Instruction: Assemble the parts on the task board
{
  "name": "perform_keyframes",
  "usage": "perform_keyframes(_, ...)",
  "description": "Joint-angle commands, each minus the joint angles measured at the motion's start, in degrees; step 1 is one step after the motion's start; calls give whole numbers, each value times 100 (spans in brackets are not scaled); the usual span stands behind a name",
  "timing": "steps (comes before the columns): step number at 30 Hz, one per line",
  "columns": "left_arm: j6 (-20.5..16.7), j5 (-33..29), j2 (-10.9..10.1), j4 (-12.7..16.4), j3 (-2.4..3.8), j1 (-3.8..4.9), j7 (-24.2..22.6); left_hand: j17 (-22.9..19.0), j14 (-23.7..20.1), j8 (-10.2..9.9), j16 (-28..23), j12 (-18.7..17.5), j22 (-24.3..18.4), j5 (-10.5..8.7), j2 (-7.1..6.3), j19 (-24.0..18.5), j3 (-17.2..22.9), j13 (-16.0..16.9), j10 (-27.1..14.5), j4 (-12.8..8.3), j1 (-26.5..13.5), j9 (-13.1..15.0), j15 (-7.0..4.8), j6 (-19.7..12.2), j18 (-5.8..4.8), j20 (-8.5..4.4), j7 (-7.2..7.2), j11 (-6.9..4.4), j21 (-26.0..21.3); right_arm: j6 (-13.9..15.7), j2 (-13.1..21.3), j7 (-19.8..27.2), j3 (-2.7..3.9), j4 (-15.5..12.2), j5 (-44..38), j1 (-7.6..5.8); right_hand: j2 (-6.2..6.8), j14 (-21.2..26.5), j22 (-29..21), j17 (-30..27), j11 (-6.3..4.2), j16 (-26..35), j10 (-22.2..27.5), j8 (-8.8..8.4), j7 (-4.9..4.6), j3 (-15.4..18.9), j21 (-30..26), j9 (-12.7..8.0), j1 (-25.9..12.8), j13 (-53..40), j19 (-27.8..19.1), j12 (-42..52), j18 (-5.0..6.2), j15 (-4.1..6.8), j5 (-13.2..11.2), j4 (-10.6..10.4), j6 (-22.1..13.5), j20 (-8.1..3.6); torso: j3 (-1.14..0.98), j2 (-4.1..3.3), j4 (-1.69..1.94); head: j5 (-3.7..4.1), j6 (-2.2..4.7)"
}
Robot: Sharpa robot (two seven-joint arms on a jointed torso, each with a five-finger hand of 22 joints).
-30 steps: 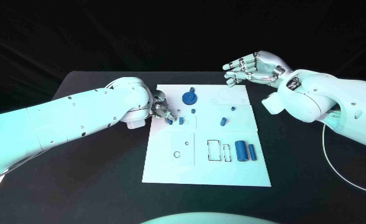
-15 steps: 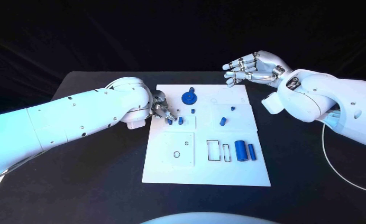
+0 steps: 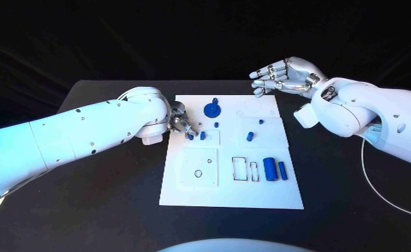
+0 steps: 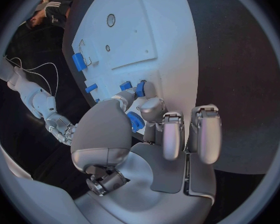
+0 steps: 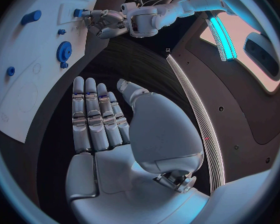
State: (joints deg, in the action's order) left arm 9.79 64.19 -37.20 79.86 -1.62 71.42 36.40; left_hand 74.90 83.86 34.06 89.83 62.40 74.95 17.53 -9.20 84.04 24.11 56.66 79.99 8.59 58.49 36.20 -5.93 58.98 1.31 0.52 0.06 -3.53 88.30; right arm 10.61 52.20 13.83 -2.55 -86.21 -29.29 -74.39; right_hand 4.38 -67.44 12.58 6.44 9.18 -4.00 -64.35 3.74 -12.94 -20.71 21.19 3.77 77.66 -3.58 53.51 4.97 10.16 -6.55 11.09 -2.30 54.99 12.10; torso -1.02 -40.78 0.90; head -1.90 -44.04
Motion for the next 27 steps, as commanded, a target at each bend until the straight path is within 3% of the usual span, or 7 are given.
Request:
perform_keyframes(1,178,145,5,18,4,-6,39,1510,614,26,17,32,1419,-21,5,544,-41,17,47,-7,-12,9,-46,60,-96,-49,-5,-13,37,-92,-4,50,1,-3,-9,3,-17,3,-5,-5,-17,21,16,-8,6,-2,-21,-4,-21,6,34,-2,19,29,34,32,-8,-1,1,-2,1,1,-9)
perform_keyframes(8,185,219,3,33,10,-6,46,1510,614,30,17,68,1438,-15,42,556,-65,57,72,-19,38,11,-54,81,-104,-54,-21,-25,65,-95,-5,52,1,-2,-9,3,-17,3,-5,-5,-17,21,16,-8,6,-2,-21,-4,-21,6,34,-2,19,29,34,32,-8,-1,1,-3,3,4,-18)
perform_keyframes(17,186,335,-12,60,16,-5,55,1510,614,-11,17,92,1439,21,89,556,77,103,100,-316,517,-3,-82,72,-103,-79,-63,-63,64,-97,-4,54,1,-4,-9,3,-14,6,-11,-9,-14,22,20,-9,4,1,-29,-5,-30,6,36,-3,18,27,37,33,-12,1,-1,-1,2,4,-20)
perform_keyframes(27,143,356,-6,79,18,-4,58,1510,614,-17,17,117,1452,25,113,564,143,136,119,-359,589,-7,-82,86,-109,-81,-65,-65,84,-101,-9,56,1,-6,-8,3,-14,6,-11,-9,-14,22,20,-9,4,1,-29,-5,-30,6,36,-3,18,27,37,33,-12,1,-2,-2,2,3,-26)
